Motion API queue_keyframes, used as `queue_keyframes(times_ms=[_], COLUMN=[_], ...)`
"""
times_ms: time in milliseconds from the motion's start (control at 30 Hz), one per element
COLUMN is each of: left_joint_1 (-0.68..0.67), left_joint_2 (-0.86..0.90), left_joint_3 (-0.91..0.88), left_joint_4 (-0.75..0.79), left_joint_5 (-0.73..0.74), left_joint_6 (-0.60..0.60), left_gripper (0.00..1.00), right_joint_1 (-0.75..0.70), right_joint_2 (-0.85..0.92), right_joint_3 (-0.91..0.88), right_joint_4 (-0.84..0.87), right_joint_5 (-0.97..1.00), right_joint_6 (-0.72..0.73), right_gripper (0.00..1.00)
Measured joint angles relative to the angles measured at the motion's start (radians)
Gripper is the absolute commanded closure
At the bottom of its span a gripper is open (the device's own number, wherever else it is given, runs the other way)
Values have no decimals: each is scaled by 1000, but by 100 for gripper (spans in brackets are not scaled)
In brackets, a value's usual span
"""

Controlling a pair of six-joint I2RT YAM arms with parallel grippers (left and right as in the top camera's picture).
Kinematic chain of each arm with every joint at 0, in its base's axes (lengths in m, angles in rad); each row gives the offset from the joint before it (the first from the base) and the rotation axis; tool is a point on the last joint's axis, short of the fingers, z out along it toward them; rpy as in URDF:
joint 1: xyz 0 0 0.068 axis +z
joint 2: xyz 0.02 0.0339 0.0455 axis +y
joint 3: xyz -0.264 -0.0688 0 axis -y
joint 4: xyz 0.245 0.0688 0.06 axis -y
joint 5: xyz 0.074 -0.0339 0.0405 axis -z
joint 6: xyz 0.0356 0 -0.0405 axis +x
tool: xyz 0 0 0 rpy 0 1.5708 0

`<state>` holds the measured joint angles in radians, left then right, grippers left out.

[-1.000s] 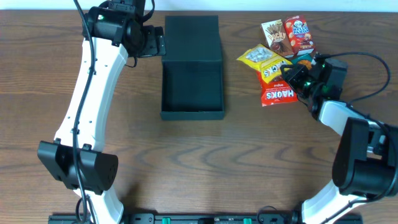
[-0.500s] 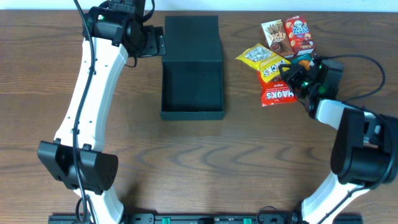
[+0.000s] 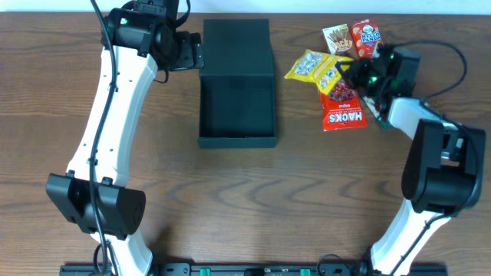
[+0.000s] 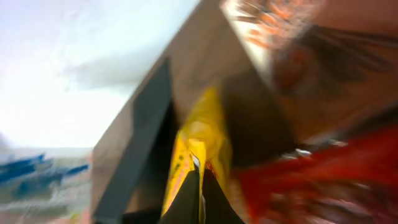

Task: Pack container
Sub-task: 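Grasp the yellow snack bag with right gripper and lift, then carry the yellow bag left and lower it into the black box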

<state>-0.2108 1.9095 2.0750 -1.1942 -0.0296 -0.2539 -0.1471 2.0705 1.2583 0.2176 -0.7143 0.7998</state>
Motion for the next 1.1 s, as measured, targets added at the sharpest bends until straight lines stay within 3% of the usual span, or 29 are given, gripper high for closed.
queue_keyframes(times_ms=[233,467,600,800,1100], left_joint_1=[79,168,216,320,358], left_joint_2=[0,0,0,0,0], left_joint_3=[0,0,0,0,0], left_joint_4=[-2,-3,-3,-6,-41], left_joint_5=[1,26,77,175,218], left_joint_6=[0,1,23,50,79], left_gripper=[5,5,5,5,5], right_joint_1=[39,173,297,437,558], right_joint_2=[0,0,0,0,0], right_joint_3=[270,524,650,712,713], right_joint_4=[-244,-648,-987,-1363,-1376], right_joint_5=[-210,-333,-324,-195,-11], right_joint_6=[-97,-296,-472,-772,-964], right_gripper=[98,98,98,99,99])
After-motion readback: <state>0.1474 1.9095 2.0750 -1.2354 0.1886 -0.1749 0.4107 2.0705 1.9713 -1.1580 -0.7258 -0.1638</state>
